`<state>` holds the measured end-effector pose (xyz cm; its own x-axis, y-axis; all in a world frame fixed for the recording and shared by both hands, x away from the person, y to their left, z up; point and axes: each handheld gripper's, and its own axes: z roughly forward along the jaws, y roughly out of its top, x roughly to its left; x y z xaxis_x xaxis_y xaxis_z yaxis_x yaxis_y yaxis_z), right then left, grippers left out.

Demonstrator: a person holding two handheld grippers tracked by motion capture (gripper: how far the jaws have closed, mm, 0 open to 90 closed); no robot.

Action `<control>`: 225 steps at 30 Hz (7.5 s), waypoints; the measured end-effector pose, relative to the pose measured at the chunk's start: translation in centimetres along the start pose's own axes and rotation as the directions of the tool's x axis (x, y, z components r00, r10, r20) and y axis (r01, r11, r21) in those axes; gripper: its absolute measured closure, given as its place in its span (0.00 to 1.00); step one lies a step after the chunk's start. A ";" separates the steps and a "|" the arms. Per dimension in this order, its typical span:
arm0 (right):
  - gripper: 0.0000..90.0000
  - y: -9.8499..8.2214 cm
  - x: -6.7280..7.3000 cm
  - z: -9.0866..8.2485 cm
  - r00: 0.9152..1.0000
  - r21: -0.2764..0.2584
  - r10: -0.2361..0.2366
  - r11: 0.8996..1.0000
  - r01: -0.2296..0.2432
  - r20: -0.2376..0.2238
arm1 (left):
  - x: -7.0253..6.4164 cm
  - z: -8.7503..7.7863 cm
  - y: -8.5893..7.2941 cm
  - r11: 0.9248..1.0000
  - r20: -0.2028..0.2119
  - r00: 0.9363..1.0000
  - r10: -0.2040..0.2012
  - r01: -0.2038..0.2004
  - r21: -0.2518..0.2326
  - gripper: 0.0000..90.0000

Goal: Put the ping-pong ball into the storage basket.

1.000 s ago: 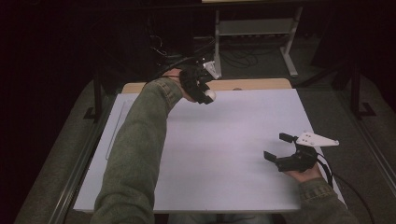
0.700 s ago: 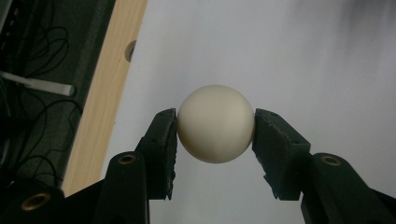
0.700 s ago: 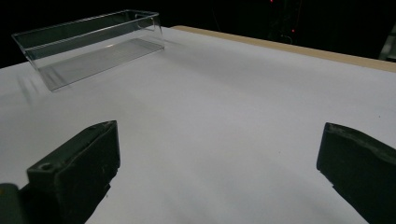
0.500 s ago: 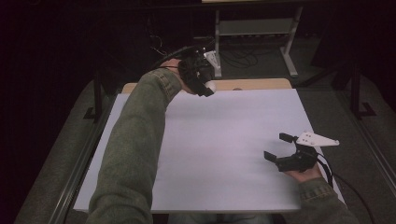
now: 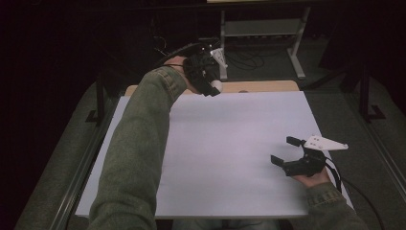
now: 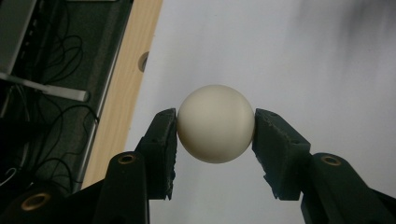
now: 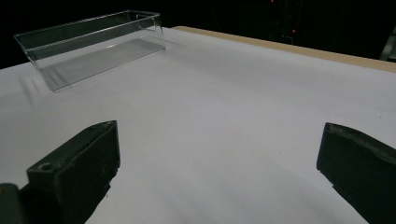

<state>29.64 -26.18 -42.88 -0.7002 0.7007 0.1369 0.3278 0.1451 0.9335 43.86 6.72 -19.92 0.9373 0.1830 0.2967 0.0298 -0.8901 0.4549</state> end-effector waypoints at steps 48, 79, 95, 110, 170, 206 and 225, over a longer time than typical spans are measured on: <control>0.00 0.0 0.1 0.2 1.000 0.006 -0.011 1.000 0.011 0.005 | -1.6 -4.8 -6.5 0.989 -0.002 1.000 -0.016 0.016 0.148 0.56; 0.00 0.0 0.3 0.4 0.999 0.024 -0.040 0.999 0.040 -0.001 | -1.9 -7.8 -12.8 0.977 -0.033 0.997 -0.066 0.071 0.200 0.56; 0.00 0.0 0.3 0.4 0.999 0.021 -0.032 0.999 0.032 -0.005 | -1.9 -8.8 -15.9 0.970 -0.049 0.993 -0.106 0.114 0.217 0.56; 0.00 0.0 0.3 0.4 1.000 0.030 -0.025 0.999 0.025 -0.006 | -2.1 -8.4 -16.4 0.959 -0.020 0.994 -0.106 0.108 0.262 0.56; 0.00 -0.1 0.3 0.5 1.000 0.037 -0.024 0.999 0.024 -0.014 | -4.5 -1.8 -20.1 0.932 0.143 0.982 -0.123 0.065 0.356 0.56; 0.00 -0.1 0.4 0.5 1.000 0.042 -0.024 0.999 0.024 -0.019 | -6.0 3.5 -22.9 0.928 0.230 0.958 -0.170 0.077 0.364 0.56; 0.00 -0.1 0.4 0.5 1.000 0.047 -0.024 0.999 0.025 -0.019 | -6.5 6.0 -23.5 0.919 0.259 0.950 -0.175 0.064 0.388 0.56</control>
<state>29.69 -25.57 -43.11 -0.7198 0.6836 0.1210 0.3400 0.1952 0.9199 39.18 23.95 -37.57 0.9751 0.2214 -0.0154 0.2218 -0.9688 0.1110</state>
